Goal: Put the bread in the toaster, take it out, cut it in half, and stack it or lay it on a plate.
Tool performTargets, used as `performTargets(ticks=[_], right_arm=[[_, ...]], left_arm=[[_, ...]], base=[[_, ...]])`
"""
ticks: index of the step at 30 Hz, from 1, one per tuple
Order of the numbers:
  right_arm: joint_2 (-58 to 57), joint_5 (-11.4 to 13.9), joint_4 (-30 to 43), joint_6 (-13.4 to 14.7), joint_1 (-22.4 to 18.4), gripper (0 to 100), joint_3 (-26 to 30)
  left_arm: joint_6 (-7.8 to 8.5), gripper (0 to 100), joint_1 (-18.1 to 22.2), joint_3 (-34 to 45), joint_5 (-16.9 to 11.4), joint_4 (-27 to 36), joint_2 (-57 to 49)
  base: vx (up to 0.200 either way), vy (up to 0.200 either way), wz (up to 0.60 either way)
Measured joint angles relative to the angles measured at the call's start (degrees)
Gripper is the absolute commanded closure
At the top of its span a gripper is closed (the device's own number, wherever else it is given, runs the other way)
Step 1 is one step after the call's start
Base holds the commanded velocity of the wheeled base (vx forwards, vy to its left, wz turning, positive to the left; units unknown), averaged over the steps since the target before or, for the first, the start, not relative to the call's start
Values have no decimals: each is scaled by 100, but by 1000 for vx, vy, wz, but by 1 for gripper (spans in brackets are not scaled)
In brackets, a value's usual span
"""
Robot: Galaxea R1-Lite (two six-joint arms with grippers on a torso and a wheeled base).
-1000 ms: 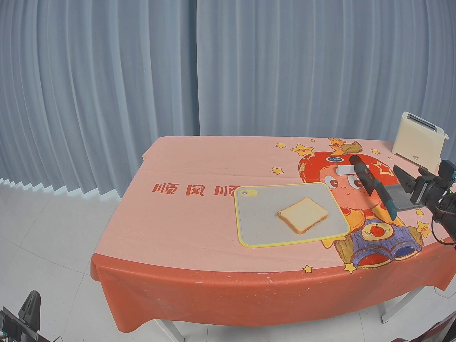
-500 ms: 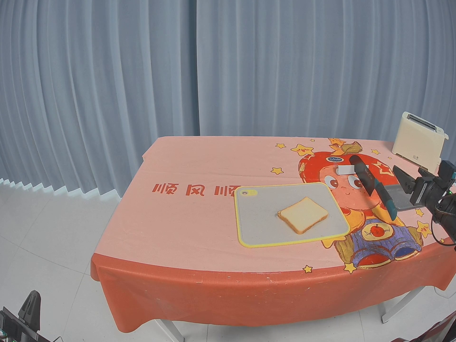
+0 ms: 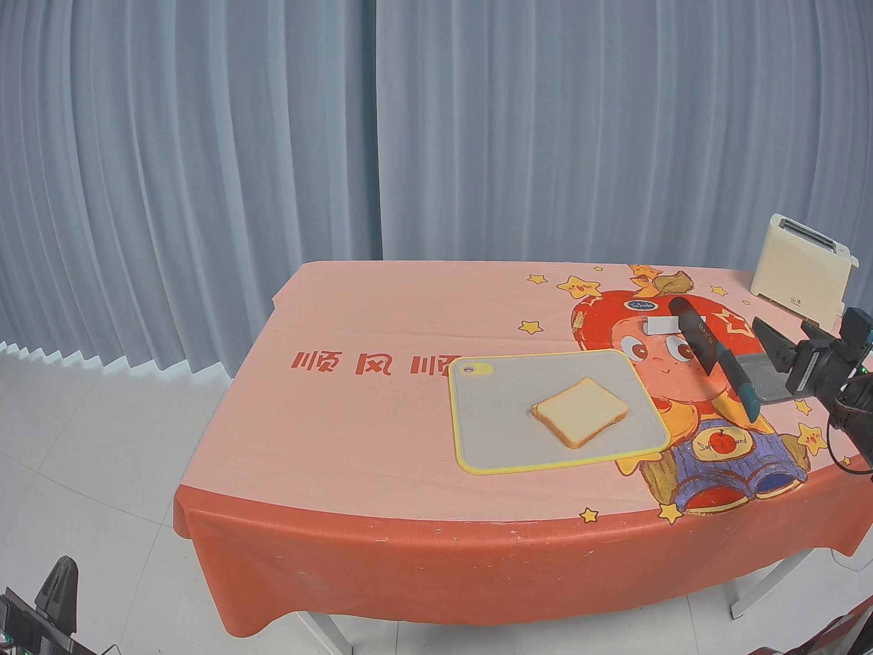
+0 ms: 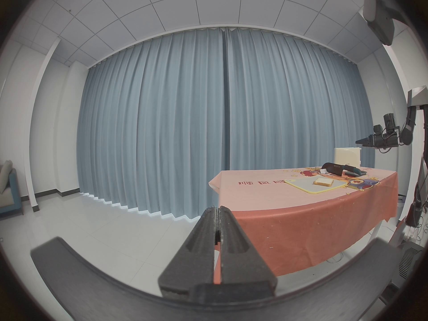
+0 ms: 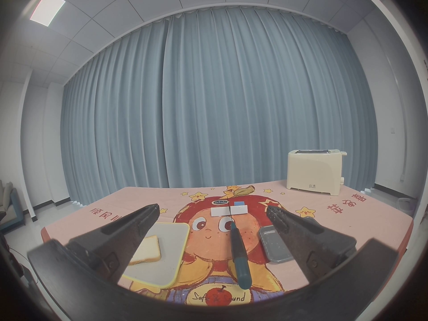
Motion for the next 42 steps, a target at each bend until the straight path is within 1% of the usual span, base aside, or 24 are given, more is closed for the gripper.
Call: performTargets(ticks=[12, 18, 27, 34, 42], right_arm=[[26, -52, 18, -1, -6, 0, 52], [37, -59, 10, -9, 88, 0, 118], [111, -59, 13, -1, 96, 0, 52], [276, -34, 43, -26, 60, 0, -201], [538, 0, 651, -44, 22, 0, -756]], left_arm=[[0, 100, 0, 0, 0, 0, 0], [0, 100, 0, 0, 2, 0, 0], [0, 100, 0, 0, 0, 0, 0], [0, 100, 0, 0, 0, 0, 0], [0, 100, 0, 0, 0, 0, 0]], base=[[0, 0, 0], [0, 0, 0], [0, 0, 0], [0, 0, 0], [0, 0, 0]])
